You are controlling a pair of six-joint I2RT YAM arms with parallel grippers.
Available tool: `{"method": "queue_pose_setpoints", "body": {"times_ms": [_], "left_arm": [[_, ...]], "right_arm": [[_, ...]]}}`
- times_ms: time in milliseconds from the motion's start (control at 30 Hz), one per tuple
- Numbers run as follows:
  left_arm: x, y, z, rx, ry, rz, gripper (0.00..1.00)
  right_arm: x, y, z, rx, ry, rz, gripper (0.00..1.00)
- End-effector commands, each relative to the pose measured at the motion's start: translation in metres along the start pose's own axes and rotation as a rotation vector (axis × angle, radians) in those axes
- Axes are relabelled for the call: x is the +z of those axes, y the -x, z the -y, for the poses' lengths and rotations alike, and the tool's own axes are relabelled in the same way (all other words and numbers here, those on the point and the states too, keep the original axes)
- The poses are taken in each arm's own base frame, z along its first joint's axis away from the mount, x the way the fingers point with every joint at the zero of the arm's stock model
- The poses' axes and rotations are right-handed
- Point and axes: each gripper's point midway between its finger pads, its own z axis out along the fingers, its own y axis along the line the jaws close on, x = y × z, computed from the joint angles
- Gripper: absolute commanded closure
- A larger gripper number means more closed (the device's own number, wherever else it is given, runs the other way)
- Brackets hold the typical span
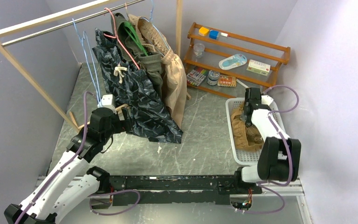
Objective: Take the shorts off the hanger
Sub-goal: Place the shorts in the basket.
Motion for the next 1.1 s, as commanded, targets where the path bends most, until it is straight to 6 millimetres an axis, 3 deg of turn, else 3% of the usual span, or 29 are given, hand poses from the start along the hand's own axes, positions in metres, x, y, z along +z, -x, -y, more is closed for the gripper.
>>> {"method": "queue_pose_setpoints", "body": {"times_ms": [0, 133, 200, 367, 400, 433, 467, 733, 933, 1000, 1067], "left_arm": [[-0.005, 0.016, -0.002, -0.006, 0.014, 0.051, 0.00], [-0.005, 0.016, -0.004, -0.008, 0.032, 0.043, 0.00], [-0.005, 0.017, -0.005, -0.009, 0.034, 0.046, 0.00], [-0.005, 0.015, -0.005, -0.010, 0.036, 0.042, 0.00], [-0.004, 0.015, -0.005, -0.009, 0.036, 0.041, 0.00], [-0.004, 0.015, -0.004, -0.007, 0.033, 0.040, 0.00], [-0.004, 0.015, -0.004, -0.006, 0.031, 0.040, 0.00], [-0.004, 0.015, -0.006, -0.007, 0.052, 0.028, 0.00], [-0.009, 0.020, -0.007, -0.027, 0.046, 0.061, 0.00], [-0.011, 0.021, -0.010, -0.035, 0.055, 0.073, 0.00], [-0.011, 0.022, -0.013, -0.045, 0.068, 0.088, 0.00]], "right_arm": [[0.004, 0.033, -0.032, 0.032, 0.104, 0.062, 0.95], [0.004, 0.046, -0.046, 0.004, 0.176, 0.118, 0.83], [0.019, 0.028, -0.047, -0.037, 0.163, 0.054, 0.73], [0.052, -0.027, -0.034, -0.120, 0.071, -0.150, 0.64], [0.050, -0.030, -0.032, -0.124, 0.077, -0.151, 0.57], [0.046, -0.027, -0.032, -0.123, 0.090, -0.136, 0.43], [0.036, -0.018, -0.032, -0.114, 0.108, -0.102, 0.35], [-0.057, 0.069, -0.037, -0.042, 0.222, 0.124, 0.17], [-0.117, 0.096, -0.049, 0.022, 0.394, 0.205, 0.11], [-0.154, 0.100, -0.066, -0.029, 0.587, 0.256, 0.11], [-0.188, 0.088, -0.087, -0.087, 0.808, 0.259, 0.11]]}}
